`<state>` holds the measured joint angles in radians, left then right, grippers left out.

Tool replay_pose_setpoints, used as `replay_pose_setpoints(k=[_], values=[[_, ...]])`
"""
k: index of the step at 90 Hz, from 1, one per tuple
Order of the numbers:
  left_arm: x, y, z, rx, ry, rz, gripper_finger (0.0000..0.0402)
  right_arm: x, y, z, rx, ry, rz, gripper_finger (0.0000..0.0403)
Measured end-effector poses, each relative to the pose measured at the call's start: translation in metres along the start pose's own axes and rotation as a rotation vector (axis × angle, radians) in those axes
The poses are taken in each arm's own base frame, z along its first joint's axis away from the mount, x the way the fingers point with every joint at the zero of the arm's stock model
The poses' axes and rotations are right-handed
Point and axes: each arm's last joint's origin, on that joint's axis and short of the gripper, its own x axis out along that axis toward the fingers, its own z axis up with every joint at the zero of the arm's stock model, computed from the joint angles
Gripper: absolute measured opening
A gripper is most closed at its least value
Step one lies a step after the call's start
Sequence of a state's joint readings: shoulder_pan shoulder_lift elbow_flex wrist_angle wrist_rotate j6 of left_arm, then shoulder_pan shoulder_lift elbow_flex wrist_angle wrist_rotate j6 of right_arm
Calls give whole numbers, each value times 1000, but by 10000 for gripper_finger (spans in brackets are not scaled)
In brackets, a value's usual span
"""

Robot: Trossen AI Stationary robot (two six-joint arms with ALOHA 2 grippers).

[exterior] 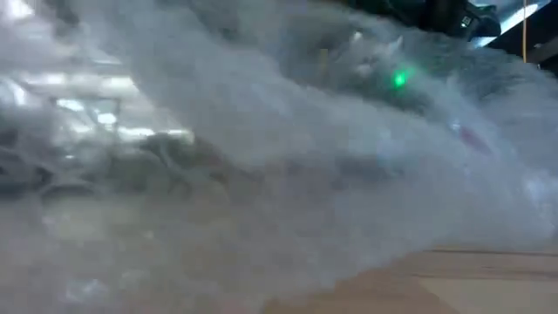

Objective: Wrap mug
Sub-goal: Prepare the bubble wrap

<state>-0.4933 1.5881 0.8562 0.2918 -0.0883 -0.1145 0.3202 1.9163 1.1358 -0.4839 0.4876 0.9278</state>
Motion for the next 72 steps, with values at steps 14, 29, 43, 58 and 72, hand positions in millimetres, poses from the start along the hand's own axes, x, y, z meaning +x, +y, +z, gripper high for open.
replay_pose_setpoints(k=[14, 29, 43, 58, 72], values=[[-38, -13, 26, 116, 2, 189, 0, 0, 0, 0, -8, -2, 3, 257], [-54, 2, 10, 95, 124, 445, 0, 0, 1, 1, -11, -6, 10, 257], [-39, 22, -35, -40, 194, 553, 0, 0, 1, 1, -10, -6, 12, 257], [-10, 25, -51, -120, 29, 398, 0, 0, 1, 1, -10, -2, 17, 257], [24, 19, -49, -78, -80, 147, 0, 0, 2, 1, -9, -4, 18, 257]])
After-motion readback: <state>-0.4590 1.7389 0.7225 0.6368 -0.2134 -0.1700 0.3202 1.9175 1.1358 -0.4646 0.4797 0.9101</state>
